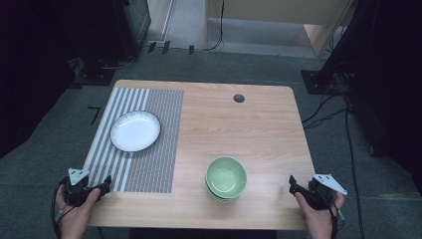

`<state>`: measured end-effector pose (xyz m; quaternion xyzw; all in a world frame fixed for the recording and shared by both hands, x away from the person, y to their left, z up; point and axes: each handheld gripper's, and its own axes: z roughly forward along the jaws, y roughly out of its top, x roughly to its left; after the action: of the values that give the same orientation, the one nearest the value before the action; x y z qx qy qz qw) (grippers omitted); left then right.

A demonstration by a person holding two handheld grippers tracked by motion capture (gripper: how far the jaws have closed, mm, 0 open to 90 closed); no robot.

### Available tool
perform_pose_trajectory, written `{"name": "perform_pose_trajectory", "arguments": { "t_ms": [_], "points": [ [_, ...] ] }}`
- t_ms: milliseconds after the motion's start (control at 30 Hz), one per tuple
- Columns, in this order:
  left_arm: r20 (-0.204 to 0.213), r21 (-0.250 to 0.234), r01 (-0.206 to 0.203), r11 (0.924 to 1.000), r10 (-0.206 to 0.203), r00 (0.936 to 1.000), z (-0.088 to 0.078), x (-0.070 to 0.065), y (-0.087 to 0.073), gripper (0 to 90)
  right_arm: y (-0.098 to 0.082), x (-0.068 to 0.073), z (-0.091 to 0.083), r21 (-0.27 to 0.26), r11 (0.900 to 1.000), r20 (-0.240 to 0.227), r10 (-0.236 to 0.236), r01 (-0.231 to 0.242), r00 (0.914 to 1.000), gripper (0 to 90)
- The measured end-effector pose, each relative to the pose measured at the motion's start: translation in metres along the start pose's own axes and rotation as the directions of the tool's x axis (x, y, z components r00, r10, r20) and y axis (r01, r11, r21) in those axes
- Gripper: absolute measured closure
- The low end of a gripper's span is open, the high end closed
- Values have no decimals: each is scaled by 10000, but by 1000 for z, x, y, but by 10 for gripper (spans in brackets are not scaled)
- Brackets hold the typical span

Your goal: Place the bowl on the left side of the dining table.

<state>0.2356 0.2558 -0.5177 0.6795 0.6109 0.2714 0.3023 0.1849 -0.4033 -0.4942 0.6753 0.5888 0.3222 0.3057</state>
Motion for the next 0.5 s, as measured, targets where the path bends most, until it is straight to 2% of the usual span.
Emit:
{"name": "perform_pose_trajectory", "arguments": {
  "t_ms": [100, 200, 500],
  "points": [
    [0, 1, -2, 10000, 2, 10000, 0, 0, 0, 160, 4, 6, -7, -202, 9998, -128, 40, -43, 9999, 198],
    [-2, -3, -3, 10000, 3, 10000, 0, 0, 0, 160, 10, 15, -16, -435, 9988, -450, 203, -222, 9988, 197],
    [-3, -2, 1, 10000, -1, 10000, 0, 0, 0, 160, 18, 36, -30, -882, 9961, -787, 13, -83, 9969, 202]
  ]
}}
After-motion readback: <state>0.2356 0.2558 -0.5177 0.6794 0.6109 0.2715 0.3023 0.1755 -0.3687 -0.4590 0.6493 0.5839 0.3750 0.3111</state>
